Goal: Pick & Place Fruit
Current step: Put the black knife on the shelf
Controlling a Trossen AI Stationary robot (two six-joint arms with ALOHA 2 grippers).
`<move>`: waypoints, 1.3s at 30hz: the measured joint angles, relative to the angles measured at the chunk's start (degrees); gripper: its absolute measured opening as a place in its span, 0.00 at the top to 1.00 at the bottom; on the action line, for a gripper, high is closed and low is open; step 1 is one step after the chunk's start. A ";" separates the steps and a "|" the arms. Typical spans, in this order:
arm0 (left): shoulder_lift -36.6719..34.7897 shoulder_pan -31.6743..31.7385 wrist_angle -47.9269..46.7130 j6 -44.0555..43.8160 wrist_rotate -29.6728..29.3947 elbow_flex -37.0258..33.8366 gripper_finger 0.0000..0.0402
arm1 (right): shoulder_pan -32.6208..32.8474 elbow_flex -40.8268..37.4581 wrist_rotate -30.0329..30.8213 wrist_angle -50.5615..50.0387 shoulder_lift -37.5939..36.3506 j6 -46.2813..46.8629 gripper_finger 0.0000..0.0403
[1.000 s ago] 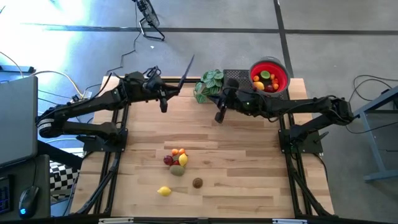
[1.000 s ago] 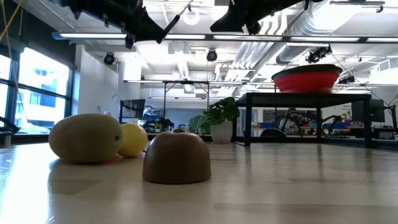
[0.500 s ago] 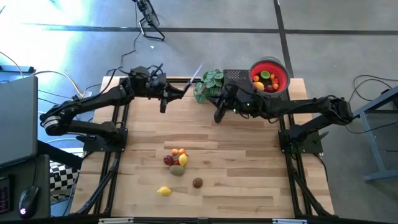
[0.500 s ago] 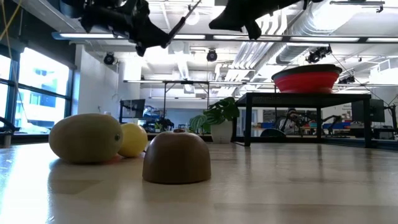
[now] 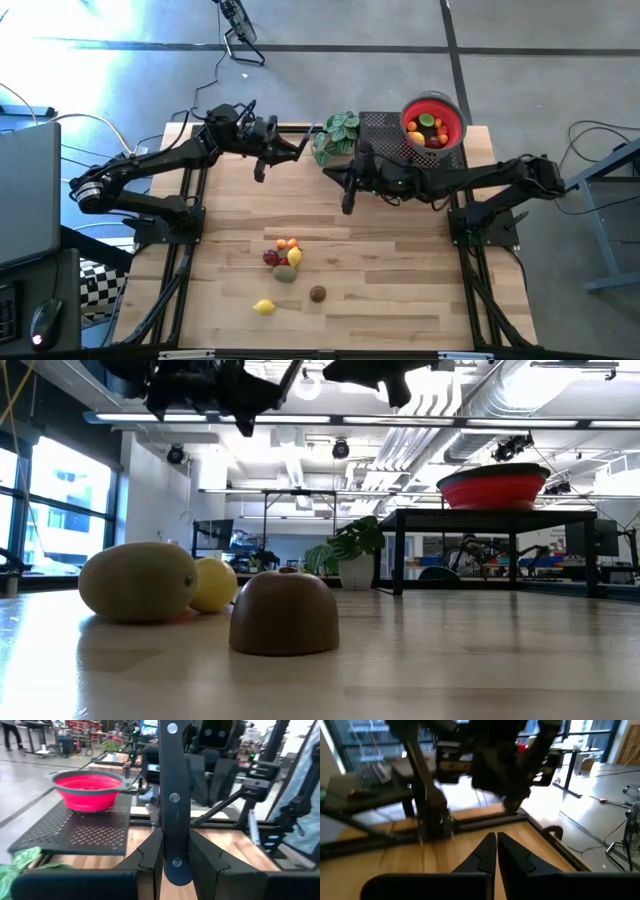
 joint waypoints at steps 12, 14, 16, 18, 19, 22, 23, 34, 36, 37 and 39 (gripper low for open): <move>-0.02 -0.02 0.74 -0.28 4.37 0.00 0.83 | -0.85 0.07 -4.01 16.30 4.16 -1.07 0.70; -0.02 -0.02 0.82 -0.23 4.54 0.00 0.83 | -1.28 0.07 -2.79 19.81 5.87 -0.07 0.60; -0.02 -0.02 1.23 -0.04 4.76 0.00 0.83 | -2.10 0.07 -2.14 23.54 7.90 0.98 0.52; -0.04 -0.02 1.70 -0.06 4.90 0.00 0.83 | -3.14 0.07 -2.19 25.71 9.42 2.00 0.45; -0.04 -0.02 1.83 -0.06 4.92 0.00 0.83 | -3.70 0.07 -2.51 26.70 10.28 2.58 0.43; -0.02 -0.02 1.96 -0.06 4.90 0.00 0.83 | -5.26 0.07 -4.53 28.57 12.12 3.82 0.39; -0.04 -0.02 1.94 -0.06 4.88 0.00 0.83 | -5.77 0.23 -5.48 28.85 12.66 4.18 0.38; -0.04 -0.02 1.71 -0.08 4.69 0.00 0.83 | -8.08 3.54 -13.68 31.87 16.06 4.04 0.36; -0.04 -0.02 1.54 -0.23 4.34 0.00 0.83 | -8.08 4.15 -13.68 32.15 16.03 2.84 0.36; -0.04 -0.02 1.50 -0.24 3.95 0.00 0.83 | -8.08 4.44 -13.70 32.12 16.03 2.43 0.36; -0.04 -0.07 1.50 -0.22 3.06 0.00 0.83 | -8.06 5.21 -13.75 31.93 16.03 2.37 0.36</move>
